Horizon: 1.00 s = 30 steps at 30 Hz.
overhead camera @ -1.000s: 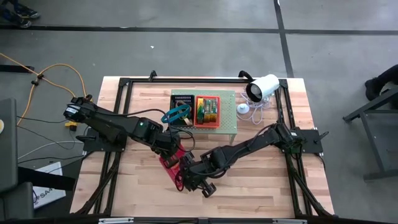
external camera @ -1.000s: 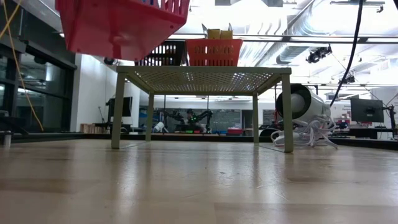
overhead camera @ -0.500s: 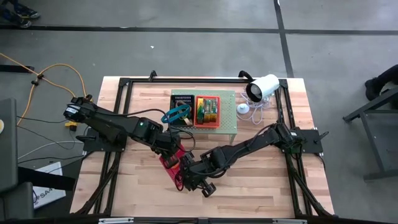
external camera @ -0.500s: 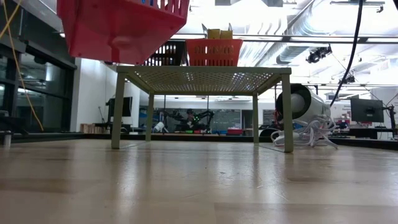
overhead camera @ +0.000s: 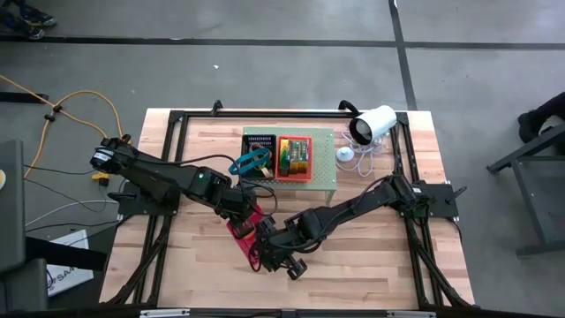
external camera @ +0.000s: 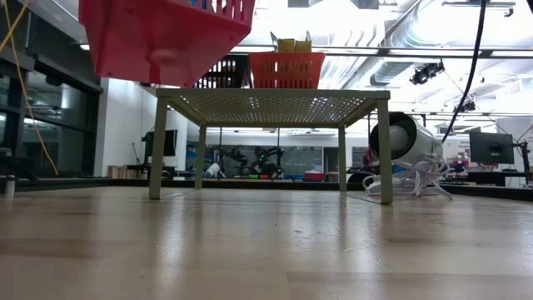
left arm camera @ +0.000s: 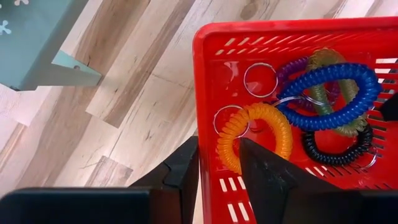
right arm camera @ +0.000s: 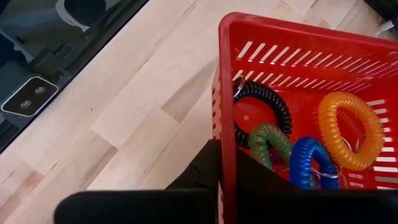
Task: Pick & Place Office Desk Supplies
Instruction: Put the red bin with spring keychains on the shelf
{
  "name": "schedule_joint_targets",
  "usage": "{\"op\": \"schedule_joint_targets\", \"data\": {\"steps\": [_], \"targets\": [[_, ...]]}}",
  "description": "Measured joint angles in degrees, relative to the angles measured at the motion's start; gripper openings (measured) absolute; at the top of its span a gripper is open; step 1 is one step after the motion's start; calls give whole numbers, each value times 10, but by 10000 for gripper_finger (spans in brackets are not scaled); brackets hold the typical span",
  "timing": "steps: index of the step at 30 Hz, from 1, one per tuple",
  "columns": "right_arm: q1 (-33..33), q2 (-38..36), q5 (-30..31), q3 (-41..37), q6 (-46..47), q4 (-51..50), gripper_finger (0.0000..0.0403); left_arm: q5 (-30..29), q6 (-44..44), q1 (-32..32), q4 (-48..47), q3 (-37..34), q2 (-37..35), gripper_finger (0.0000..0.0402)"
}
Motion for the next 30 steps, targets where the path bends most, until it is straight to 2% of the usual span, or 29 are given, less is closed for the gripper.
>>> {"op": "schedule_joint_targets", "data": {"steps": [6, 30], "targets": [[12, 0, 26, 0, -1, -2, 3, 0, 3, 0, 0, 0, 0, 111], [23, 0, 24, 0, 29, -15, 3, 4, 29, 0, 26, 0, 0, 111]]}}
